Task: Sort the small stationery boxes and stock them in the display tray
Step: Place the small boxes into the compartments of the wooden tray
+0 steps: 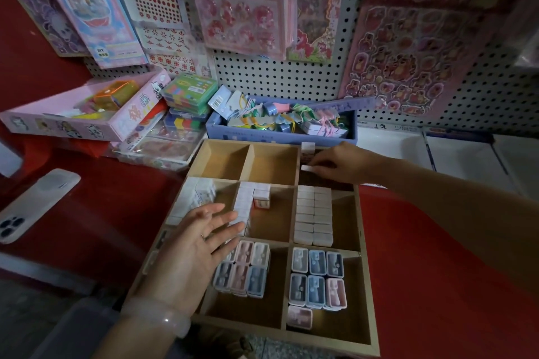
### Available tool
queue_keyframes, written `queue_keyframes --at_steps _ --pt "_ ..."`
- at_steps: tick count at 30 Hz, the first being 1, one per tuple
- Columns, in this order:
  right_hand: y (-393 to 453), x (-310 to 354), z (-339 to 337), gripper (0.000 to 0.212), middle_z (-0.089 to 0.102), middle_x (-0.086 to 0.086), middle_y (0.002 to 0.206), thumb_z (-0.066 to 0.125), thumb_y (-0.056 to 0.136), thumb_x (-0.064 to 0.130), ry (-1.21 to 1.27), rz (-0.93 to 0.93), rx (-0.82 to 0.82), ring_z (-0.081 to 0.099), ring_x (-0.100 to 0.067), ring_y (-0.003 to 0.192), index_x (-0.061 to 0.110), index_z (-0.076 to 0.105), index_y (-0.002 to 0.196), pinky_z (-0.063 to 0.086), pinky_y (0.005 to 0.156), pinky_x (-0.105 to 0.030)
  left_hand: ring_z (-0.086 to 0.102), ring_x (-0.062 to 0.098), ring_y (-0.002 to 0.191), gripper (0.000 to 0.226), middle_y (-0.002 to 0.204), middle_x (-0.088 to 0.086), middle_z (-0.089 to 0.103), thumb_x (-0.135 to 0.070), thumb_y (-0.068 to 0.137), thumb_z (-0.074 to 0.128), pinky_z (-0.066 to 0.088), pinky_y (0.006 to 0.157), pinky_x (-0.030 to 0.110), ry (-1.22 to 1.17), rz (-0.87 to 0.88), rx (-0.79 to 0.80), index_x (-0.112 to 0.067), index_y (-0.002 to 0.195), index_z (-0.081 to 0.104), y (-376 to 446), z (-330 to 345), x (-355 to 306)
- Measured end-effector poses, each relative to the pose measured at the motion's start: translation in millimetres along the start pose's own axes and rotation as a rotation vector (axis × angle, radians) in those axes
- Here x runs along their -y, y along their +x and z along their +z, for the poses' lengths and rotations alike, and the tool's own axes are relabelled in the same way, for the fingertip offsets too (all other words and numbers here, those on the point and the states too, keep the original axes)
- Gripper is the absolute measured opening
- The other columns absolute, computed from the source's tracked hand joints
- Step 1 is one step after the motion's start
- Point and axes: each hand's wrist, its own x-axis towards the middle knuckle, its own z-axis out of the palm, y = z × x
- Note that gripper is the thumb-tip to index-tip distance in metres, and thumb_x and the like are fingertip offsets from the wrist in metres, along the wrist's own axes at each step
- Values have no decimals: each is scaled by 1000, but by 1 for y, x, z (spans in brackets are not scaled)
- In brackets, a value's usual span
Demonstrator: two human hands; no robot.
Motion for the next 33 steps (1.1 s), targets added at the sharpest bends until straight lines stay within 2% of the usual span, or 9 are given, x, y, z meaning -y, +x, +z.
queue_keyframes --at_steps 4,7,11,14,18,25,27,30,33 --pt "4 8 12 28 67 -8 91 47 96 30 301 217 -112 61 -15 74 8 64 102 45 63 -12 72 20 79 25 86 8 72 -16 99 33 51 71 32 -9 -6 7 -10 101 57 1 3 2" --pt "11 13 21 32 69 -8 85 51 94 37 478 424 -203 67 -20 77 7 63 88 54 76 -28 72 20 78 25 83 7 73 -14 99 32 52 70 33 -15 -2 6 -10 99 57 2 3 3" --pt "20 15 23 29 70 -10 91 51 95 32 751 661 -244 70 -21 80 7 61 106 57 77 -33 72 19 75 27 80 5 74 -13 99 30 57 62 30 -22 0 14 -11 98 56 4 4 5" --pt "23 20 23 33 66 -13 101 42 99 31 534 678 -215 65 -27 89 6 60 110 55 81 -37 72 18 74 27 79 3 74 -14 100 29 53 67 33 -13 -3 17 -12 98 56 3 5 3" --pt "25 29 21 37 56 -11 92 35 101 27 342 713 -196 53 -23 80 1 58 112 41 54 -25 72 19 75 27 80 5 74 -13 100 30 58 60 27 -24 5 17 -11 98 56 0 5 2" --pt "27 36 16 31 61 -13 101 42 98 26 663 872 -273 61 -26 93 3 53 114 51 79 -33 72 19 76 26 82 6 73 -14 100 32 56 64 30 -15 2 3 -11 99 58 -5 5 3" --pt "25 35 14 28 62 -12 101 44 96 29 742 878 -266 62 -27 94 5 54 106 53 82 -35 72 19 75 26 82 6 73 -14 100 31 57 66 31 -23 7 1 -11 98 58 -6 2 -1" --pt "21 37 9 22 56 -12 91 46 93 19 825 825 -308 53 -20 65 10 48 73 48 63 -29 72 20 78 27 87 7 72 -15 99 32 57 69 33 -30 23 10 -11 99 59 -10 -3 -7" --pt "18 44 -2 29 52 -18 91 44 93 15 745 771 -321 44 -17 58 13 40 64 42 56 -26 72 19 76 27 88 7 71 -16 99 32 54 72 35 -37 42 7 -12 96 59 -15 -7 -17"
